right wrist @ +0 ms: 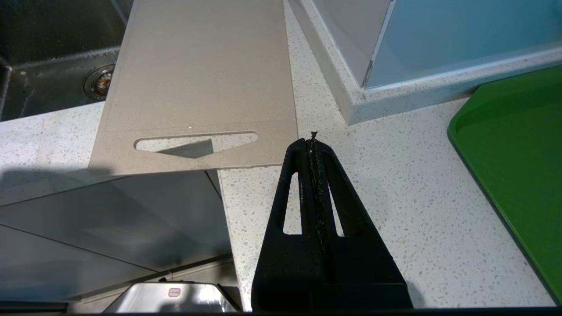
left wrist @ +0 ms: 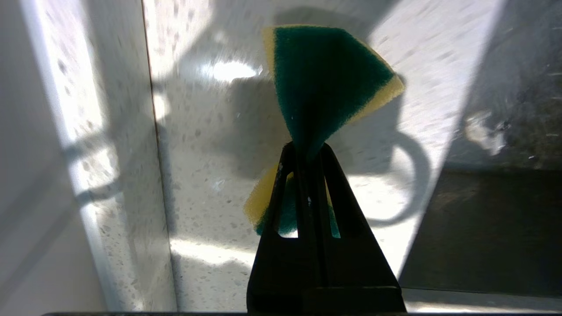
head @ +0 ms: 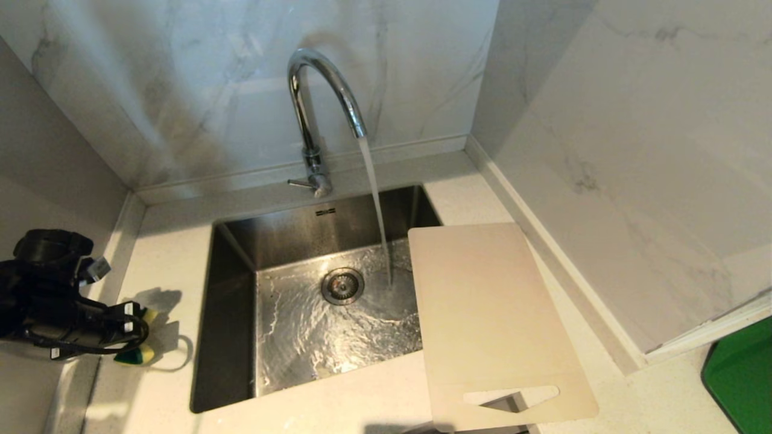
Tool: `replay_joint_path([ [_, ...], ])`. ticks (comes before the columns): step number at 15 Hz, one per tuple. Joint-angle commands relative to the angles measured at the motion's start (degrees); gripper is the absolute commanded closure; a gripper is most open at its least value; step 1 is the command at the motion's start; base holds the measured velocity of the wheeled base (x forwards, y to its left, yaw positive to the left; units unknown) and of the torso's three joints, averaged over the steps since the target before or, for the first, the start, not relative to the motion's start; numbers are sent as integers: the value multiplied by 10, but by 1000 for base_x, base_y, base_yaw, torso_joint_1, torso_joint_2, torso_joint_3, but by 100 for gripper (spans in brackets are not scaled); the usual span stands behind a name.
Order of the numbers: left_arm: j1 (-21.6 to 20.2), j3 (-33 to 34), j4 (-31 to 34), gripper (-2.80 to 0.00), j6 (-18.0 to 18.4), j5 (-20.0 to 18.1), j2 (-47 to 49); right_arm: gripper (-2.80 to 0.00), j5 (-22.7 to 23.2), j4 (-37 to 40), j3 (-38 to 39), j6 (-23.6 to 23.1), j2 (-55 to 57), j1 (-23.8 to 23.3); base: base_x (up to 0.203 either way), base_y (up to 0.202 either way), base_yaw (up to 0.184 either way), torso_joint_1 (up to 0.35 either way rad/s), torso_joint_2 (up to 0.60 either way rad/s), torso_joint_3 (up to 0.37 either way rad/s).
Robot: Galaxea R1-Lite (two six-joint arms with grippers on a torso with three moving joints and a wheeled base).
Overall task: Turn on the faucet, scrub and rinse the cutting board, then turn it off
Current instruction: Pick up the cleaning cloth, then pick up the cutting board
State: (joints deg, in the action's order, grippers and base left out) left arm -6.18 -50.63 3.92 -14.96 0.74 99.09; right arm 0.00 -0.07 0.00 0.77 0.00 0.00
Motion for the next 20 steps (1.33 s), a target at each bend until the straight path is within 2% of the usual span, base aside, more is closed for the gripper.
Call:
replay_joint_path([
  [1, 20, -21, 14, 0, -5, -1, -44, 0, 0, 0, 0, 0, 0, 0, 0, 0, 0, 0, 0, 0],
  [6, 54, -115, 120, 0, -9, 1, -139, 0, 0, 0, 0, 0, 0, 1, 0, 0, 0, 0, 0, 0],
  [8, 66, -134, 140, 0, 0, 5, -189, 0, 0, 0, 0, 0, 0, 0, 0, 0, 0, 0, 0, 0],
  [11, 67, -139, 153, 0, 44, 8, -275, 0, 0, 0, 0, 0, 0, 0, 0, 0, 0, 0, 0, 0],
  [13, 47, -134, 159, 0, 73, 8, -335, 0, 0, 0, 0, 0, 0, 0, 0, 0, 0, 0, 0, 0],
  [16, 1, -88, 160, 0, 116, 4, -424, 0, 0, 0, 0, 0, 0, 0, 0, 0, 0, 0, 0, 0],
  [20, -7, 63, 150, 0, 121, 2, -543, 0, 0, 0, 0, 0, 0, 0, 0, 0, 0, 0, 0, 0],
])
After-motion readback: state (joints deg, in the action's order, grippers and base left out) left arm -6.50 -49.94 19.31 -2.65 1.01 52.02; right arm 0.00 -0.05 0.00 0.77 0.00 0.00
